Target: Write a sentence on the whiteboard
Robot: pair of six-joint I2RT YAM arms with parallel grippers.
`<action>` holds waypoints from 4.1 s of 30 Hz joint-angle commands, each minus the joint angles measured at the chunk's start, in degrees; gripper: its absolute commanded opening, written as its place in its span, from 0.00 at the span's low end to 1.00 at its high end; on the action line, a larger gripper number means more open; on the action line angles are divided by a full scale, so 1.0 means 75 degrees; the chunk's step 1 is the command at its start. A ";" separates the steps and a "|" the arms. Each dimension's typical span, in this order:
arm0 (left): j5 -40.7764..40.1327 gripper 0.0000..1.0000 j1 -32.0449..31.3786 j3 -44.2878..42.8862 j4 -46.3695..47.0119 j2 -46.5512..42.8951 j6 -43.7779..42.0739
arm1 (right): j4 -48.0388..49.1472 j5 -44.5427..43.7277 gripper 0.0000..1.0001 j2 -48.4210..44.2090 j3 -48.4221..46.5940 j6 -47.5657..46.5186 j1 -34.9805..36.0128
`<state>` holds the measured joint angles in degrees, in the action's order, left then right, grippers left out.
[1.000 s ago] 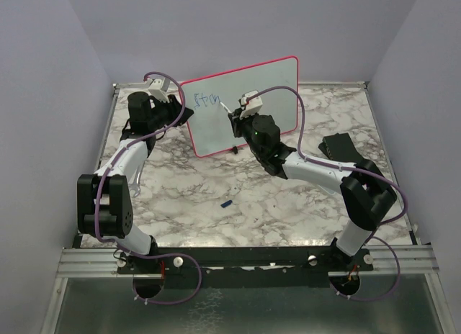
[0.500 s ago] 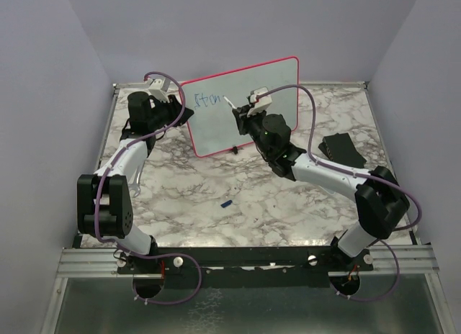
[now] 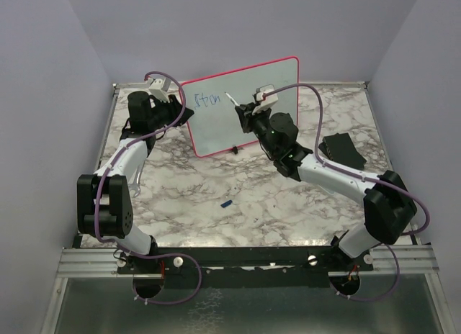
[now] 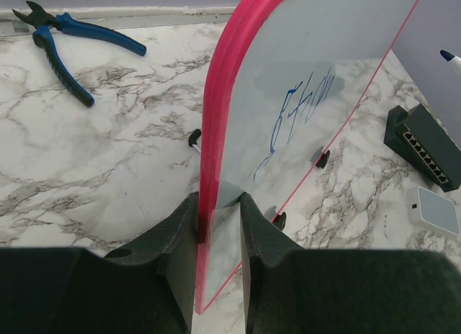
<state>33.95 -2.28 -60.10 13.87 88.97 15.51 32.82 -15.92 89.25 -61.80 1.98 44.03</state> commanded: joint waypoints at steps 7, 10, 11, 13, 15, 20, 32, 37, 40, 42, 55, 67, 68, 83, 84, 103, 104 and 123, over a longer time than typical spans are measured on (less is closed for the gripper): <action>-0.0256 0.14 -0.0071 -0.0120 -0.0350 0.0009 -0.0207 | -0.0017 0.0292 0.01 0.0085 0.0094 0.0066 -0.0124; -0.0254 0.14 -0.0076 -0.0114 -0.0367 0.0002 -0.0205 | -0.0028 0.0287 0.01 0.0221 -0.0011 0.0041 -0.0120; -0.0250 0.14 -0.0081 -0.0116 -0.0369 0.0006 -0.0209 | -0.0028 0.0273 0.01 0.0263 -0.0029 0.0041 -0.0129; -0.0250 0.14 -0.0077 -0.0129 -0.0367 0.0007 -0.0228 | -0.0064 0.0272 0.01 0.0386 -0.0113 0.0057 -0.0139; -0.0252 0.14 -0.0075 -0.0132 -0.0374 0.0008 -0.0233 | -0.0097 0.0325 0.01 0.0501 -0.0187 0.0087 -0.0169; -0.0250 0.14 -0.0076 -0.0132 -0.0374 0.0004 -0.0246 | -0.0101 0.0354 0.01 0.0696 -0.0335 0.0088 -0.0196; -0.0238 0.13 -0.0081 -0.0143 -0.0400 0.0000 -0.0260 | -0.0098 0.0313 0.01 0.1020 -0.0614 0.0075 -0.0279; -0.0240 0.13 -0.0075 -0.0141 -0.0400 0.0005 -0.0265 | -0.0122 0.0297 0.01 0.1104 -0.0666 0.0111 -0.0296; -0.0237 0.13 -0.0081 -0.0154 -0.0407 0.0009 -0.0264 | -0.0126 0.0245 0.01 0.1167 -0.0698 0.0112 -0.0309; -0.0229 0.13 -0.0072 -0.0144 -0.0400 0.0001 -0.0272 | -0.0123 0.0214 0.01 0.1204 -0.0721 0.0111 -0.0315; -0.0217 0.13 -0.0079 -0.0164 -0.0399 -0.0002 -0.0286 | -0.0278 0.0503 0.01 0.1373 -0.0780 0.0064 -0.0323; -0.0230 0.13 -0.0073 -0.0177 -0.0404 0.0018 -0.0286 | -0.0350 0.0456 0.01 0.1250 -0.0426 0.0097 -0.0323; -0.0227 0.13 -0.0081 -0.0178 -0.0406 0.0016 -0.0279 | -0.0355 0.0460 0.01 0.1241 -0.0396 0.0105 -0.0318; -0.0216 0.13 -0.0078 -0.0167 -0.0407 0.0006 -0.0278 | -0.0153 -0.0004 0.01 0.1047 -0.0201 0.0038 -0.0322; -0.0214 0.13 -0.0076 -0.0164 -0.0403 0.0005 -0.0287 | -0.0116 -0.0030 0.01 0.1047 -0.0239 0.0024 -0.0317; -0.0191 0.13 -0.0075 -0.0167 -0.0401 -0.0003 -0.0308 | 0.0095 -0.0094 0.01 0.1048 -0.0639 -0.0193 -0.0316; -0.0191 0.13 -0.0075 -0.0167 -0.0405 0.0001 -0.0310 | 0.0091 -0.0089 0.01 0.1060 -0.0658 -0.0185 -0.0322; -0.0186 0.12 -0.0081 -0.0178 -0.0403 -0.0015 -0.0291 | -0.0037 -0.0166 0.01 0.1118 -0.0421 -0.0105 -0.0317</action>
<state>33.39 -2.39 -60.34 13.43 88.97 14.02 32.93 -14.98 97.80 -66.46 1.43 41.91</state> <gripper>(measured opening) 0.263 0.106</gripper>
